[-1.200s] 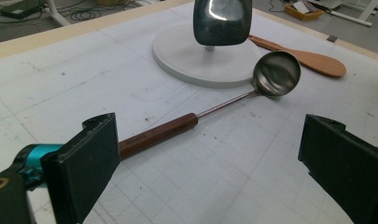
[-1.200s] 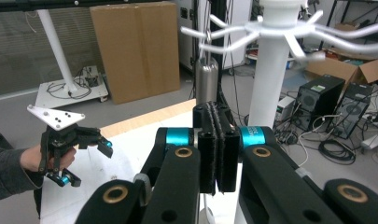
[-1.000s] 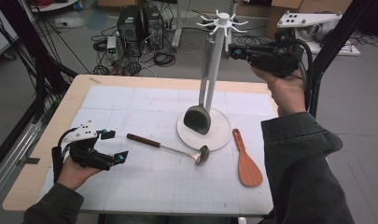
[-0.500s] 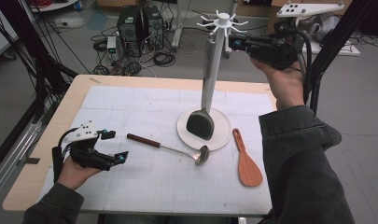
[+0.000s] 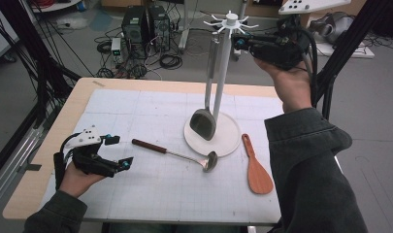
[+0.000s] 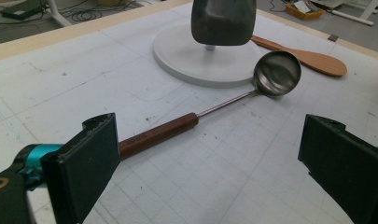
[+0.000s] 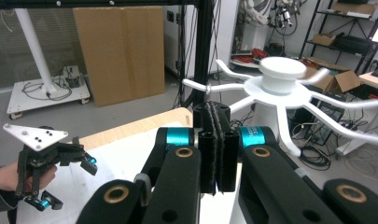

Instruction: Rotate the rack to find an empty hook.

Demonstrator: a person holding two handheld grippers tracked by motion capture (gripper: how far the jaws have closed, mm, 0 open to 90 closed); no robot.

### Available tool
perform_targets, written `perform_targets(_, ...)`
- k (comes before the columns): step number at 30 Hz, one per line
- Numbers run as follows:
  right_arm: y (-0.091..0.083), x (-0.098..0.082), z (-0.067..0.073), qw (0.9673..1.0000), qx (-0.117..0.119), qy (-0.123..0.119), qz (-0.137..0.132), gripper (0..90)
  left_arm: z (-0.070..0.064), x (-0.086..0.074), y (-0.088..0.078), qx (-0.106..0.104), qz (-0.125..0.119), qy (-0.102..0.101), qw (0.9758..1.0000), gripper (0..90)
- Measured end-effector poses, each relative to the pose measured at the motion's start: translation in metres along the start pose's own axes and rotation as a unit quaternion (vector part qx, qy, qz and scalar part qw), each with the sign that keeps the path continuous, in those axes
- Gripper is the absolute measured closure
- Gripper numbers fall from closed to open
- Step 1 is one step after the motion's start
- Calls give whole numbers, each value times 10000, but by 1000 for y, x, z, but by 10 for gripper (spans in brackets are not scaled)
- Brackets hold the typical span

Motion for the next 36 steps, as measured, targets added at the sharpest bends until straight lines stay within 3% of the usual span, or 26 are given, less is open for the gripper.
perform_targets(13, 1, -4, 1, 9997, -64, -194, 109, 899, 1, 1, -1, 33, -22, 2, 10000, 59)
perform_targets(26, -24, -16, -18, 9996, -253, 48, 63, 899, 1, 0, -1, 54, 19, 17, 10000, 59)
perform_targets(36, -26, -13, -32, 9991, -388, 177, 37, 899, 1, -1, 0, 43, 15, 8, 10000, 59)
Point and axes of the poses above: each handheld gripper's, and its own axes: y roughly forward along the jaws, x roughly out of its top, z roughly to its left, the point moved 9 cm from there along y, roughly forward along the jaws, and after that the axes turned 2 degrees about -z, right-handed, at the moved point
